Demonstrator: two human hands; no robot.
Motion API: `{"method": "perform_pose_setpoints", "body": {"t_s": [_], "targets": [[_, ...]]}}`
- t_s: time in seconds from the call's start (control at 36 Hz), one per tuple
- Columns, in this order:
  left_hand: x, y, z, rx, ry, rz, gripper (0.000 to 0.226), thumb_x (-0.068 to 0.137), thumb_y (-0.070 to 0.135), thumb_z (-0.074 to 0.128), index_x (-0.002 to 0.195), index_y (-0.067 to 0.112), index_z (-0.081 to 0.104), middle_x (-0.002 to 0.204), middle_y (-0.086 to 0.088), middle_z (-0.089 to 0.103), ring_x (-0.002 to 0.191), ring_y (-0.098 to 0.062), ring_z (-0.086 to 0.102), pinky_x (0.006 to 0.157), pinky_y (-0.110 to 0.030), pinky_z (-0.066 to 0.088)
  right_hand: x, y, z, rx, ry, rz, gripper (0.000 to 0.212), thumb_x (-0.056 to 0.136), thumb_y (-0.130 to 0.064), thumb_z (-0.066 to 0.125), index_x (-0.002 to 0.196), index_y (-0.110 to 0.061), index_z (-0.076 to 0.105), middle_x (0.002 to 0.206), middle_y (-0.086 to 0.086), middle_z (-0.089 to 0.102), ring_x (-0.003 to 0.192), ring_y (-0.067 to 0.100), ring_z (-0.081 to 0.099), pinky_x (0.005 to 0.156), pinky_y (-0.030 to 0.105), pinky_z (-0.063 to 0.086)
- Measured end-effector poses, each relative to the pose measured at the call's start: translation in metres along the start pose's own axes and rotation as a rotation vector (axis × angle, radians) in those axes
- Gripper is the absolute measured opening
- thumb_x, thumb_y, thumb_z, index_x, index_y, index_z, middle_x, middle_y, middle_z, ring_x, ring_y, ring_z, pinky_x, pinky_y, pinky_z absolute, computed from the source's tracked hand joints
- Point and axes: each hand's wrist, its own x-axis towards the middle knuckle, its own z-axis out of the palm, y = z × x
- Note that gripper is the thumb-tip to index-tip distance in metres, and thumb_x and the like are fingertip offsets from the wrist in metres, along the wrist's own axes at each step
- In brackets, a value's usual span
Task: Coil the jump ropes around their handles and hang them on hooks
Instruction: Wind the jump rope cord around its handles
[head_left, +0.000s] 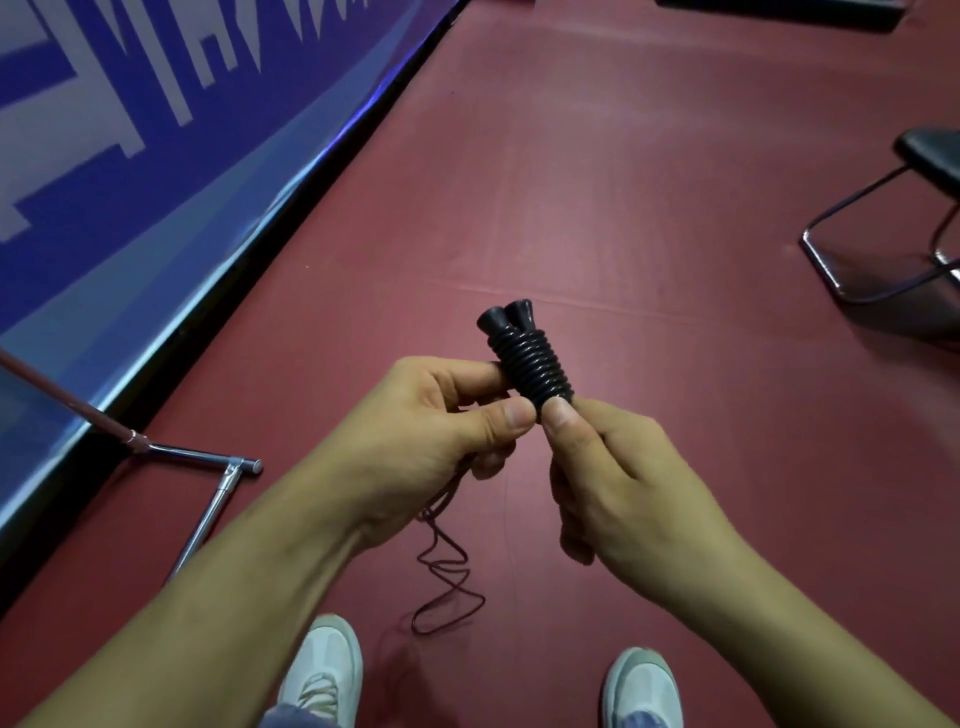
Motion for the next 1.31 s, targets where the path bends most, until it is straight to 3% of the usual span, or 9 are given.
{"method": "perform_pose_setpoints", "body": {"t_s": [0.14,0.25,0.61,0.69,0.81,0.92,1.03,1.19,1.31], "targets": [[0.0,-0.002,0.008,-0.067,0.028,-0.028,0.029,0.083,0.019,0.072,0.111,0.013,0.077,0.088,-0.016,0.054,0.069,-0.021,0.048,0.067,-0.033,0.044,-0.004,-0.015,0.005,0.571,-0.098,0.183,0.042,0.096,-0.044,0.047,0.063,-0.02,0.057,0.052,0.001,0.03,0.039,0.014,0.026,0.041,0.025,0.035],[0.001,0.003,0.012,-0.101,0.02,-0.062,0.024,0.086,0.02,0.077,0.109,0.011,0.074,0.078,-0.012,0.047,0.057,-0.015,0.041,0.057,-0.027,0.04,-0.005,-0.019,0.003,0.79,-0.176,0.283,0.038,0.101,-0.044,0.043,0.097,-0.009,0.056,0.049,0.002,0.03,0.033,0.01,0.023,0.04,0.021,0.033],[-0.002,0.005,0.019,-0.037,0.17,-0.029,0.016,0.094,0.011,0.067,0.11,0.007,0.067,0.061,0.006,0.055,0.05,-0.009,0.04,0.047,-0.017,0.037,-0.003,-0.011,0.009,0.778,-0.326,0.352,0.069,0.088,-0.067,0.034,0.117,-0.013,0.064,0.063,0.026,0.062,0.056,0.037,0.07,0.06,0.044,0.061],[-0.006,0.01,0.012,-0.006,0.196,-0.01,0.019,0.089,0.009,0.072,0.108,0.006,0.066,0.062,-0.004,0.052,0.05,-0.011,0.04,0.047,-0.019,0.035,-0.002,-0.008,0.006,0.655,-0.413,0.401,0.065,0.082,-0.077,0.03,0.122,-0.04,0.066,0.073,0.03,0.066,0.064,0.04,0.071,0.068,0.045,0.059],[-0.009,0.017,0.0,0.092,0.195,-0.081,0.017,0.09,0.005,0.07,0.105,-0.002,0.065,0.054,-0.003,0.045,0.045,-0.012,0.032,0.043,-0.021,0.029,0.008,0.003,-0.001,0.365,-0.211,0.367,0.066,0.083,-0.07,0.064,0.131,-0.027,0.05,0.092,0.021,0.074,0.079,0.037,0.072,0.072,0.051,0.059],[-0.013,0.015,-0.01,0.227,0.149,-0.193,0.019,0.09,0.013,0.073,0.093,-0.005,0.066,0.049,0.003,0.041,0.046,-0.013,0.031,0.048,-0.025,0.026,0.008,0.007,-0.014,0.002,0.054,-0.147,0.07,0.077,-0.017,0.061,0.141,-0.036,0.042,0.134,-0.005,0.055,0.128,0.012,0.055,0.096,0.041,0.055],[-0.015,0.016,-0.012,0.252,0.061,-0.218,0.023,0.092,0.014,0.072,0.089,-0.009,0.071,0.05,0.003,0.036,0.047,-0.014,0.025,0.048,-0.025,0.023,0.008,0.009,-0.018,-0.583,-0.146,-0.545,0.078,0.078,-0.013,0.071,0.149,-0.031,0.044,0.162,-0.009,0.026,0.155,0.023,0.013,0.123,0.039,0.02],[-0.018,0.011,-0.012,0.255,-0.037,-0.346,0.032,0.085,0.023,0.081,0.062,0.01,0.063,0.051,-0.001,0.04,0.046,-0.014,0.028,0.051,-0.029,0.018,0.008,0.017,-0.015,-0.713,-0.247,-0.543,0.045,0.09,-0.043,0.068,0.128,-0.022,0.058,0.137,-0.012,0.056,0.158,0.015,0.002,0.123,0.061,0.016],[-0.019,0.007,-0.01,0.083,-0.111,-0.454,0.029,0.077,0.026,0.079,0.058,0.011,0.063,0.055,-0.01,0.053,0.046,-0.018,0.044,0.053,-0.026,0.033,-0.003,0.016,-0.011,-0.638,-0.32,-0.489,0.038,0.096,-0.048,0.058,0.113,-0.015,0.053,0.117,-0.004,0.06,0.151,0.008,0.029,0.119,0.04,0.032]]}}
